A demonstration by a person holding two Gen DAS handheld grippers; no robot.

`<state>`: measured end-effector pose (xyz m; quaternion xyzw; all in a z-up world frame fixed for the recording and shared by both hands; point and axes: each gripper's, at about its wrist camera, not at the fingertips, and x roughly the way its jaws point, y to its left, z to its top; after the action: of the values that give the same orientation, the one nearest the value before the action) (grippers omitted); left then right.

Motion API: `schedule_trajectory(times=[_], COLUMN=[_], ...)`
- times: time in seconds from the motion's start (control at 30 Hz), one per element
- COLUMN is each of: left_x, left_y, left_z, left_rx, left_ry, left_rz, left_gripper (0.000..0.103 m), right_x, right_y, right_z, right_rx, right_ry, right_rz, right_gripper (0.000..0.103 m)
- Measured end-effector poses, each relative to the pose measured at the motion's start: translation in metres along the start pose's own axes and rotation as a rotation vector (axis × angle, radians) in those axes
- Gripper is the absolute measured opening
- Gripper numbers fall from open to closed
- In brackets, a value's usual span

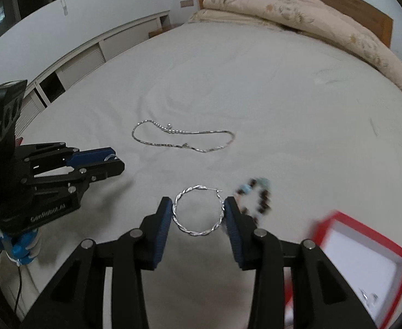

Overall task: Organize jewelry
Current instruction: 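Carry the silver ring and twisted hoop into the red box and release both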

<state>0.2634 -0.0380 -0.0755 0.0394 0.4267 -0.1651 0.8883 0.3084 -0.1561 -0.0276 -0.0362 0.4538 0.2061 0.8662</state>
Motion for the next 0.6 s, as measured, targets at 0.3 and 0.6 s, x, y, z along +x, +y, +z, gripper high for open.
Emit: schedule_trajectory(times=[0.3, 0.6], left_x=[-0.019, 0.006], left_y=[-0.084, -0.180], left_z=[0.006, 0.016], left_rx=[0.060, 0.132], left_ry=[0.001, 0.042], left_rz=[-0.067, -0.156], left_gripper=[0.020, 0.020], right_x=[-0.087, -0.119], right_y=[-0.063, -0.135], right_z=[-0.058, -0.117], right_rx=[0.110, 0.223], right_ry=[-0.024, 0.001], right_rz=[-0.093, -0.179], right_gripper=[0.037, 0.037])
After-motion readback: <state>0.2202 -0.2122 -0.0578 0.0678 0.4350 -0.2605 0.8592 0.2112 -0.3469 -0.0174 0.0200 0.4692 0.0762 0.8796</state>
